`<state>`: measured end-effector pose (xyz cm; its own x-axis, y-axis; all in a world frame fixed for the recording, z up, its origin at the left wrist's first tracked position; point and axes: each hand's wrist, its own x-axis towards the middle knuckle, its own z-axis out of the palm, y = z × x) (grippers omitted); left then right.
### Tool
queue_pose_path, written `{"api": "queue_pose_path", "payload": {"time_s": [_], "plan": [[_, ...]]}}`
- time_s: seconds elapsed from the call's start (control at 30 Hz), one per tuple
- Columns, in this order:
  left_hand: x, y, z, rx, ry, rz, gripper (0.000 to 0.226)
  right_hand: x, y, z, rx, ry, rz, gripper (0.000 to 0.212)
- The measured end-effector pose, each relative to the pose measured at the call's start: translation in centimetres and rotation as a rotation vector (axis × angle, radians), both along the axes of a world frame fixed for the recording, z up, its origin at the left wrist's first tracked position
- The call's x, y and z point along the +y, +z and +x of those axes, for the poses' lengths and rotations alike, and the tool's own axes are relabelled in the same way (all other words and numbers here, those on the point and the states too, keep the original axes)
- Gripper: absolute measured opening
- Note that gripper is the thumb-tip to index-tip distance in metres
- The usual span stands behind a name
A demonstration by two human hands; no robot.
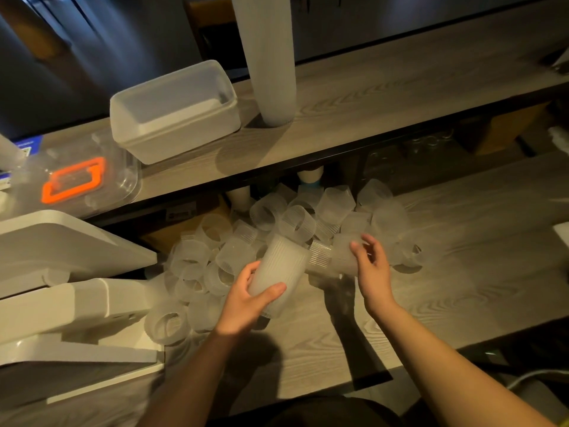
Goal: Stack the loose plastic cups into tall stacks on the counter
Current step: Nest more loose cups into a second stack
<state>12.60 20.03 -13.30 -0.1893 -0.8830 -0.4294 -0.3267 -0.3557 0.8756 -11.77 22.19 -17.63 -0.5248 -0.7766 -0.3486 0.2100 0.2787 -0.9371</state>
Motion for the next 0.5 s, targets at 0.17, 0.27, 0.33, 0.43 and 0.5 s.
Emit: {"api": "queue_pose_path", "payload": {"time_s": [0.17,0.27,0.33,0.43,0.5], "plan": [[0.2,0.1,0.2,-0.053,-0.068,-0.051,0.082,-1.9,3.3,0.1,-0.175,0.079,-0.102,0.043],[0.4,0.4,0.2,-0.069,-0.110,-0.076,0.076,-2.6,4.4,0.8,-0.111,0.193,-0.128,0.040],[0.5,0.6,0.3,-0.067,-0.120,-0.090,0.077,-2.7,4.6,1.4,-0.059,0.269,-0.133,0.045],[0.6,0.7,0.5,-0.067,-0.128,-0.109,0.079,-2.6,4.7,2.2,0.057,0.361,-0.119,0.059],[0.6,0.7,0.7,-0.060,-0.115,-0.112,0.078,-2.5,4.9,2.7,0.153,0.408,-0.110,0.054]]}}
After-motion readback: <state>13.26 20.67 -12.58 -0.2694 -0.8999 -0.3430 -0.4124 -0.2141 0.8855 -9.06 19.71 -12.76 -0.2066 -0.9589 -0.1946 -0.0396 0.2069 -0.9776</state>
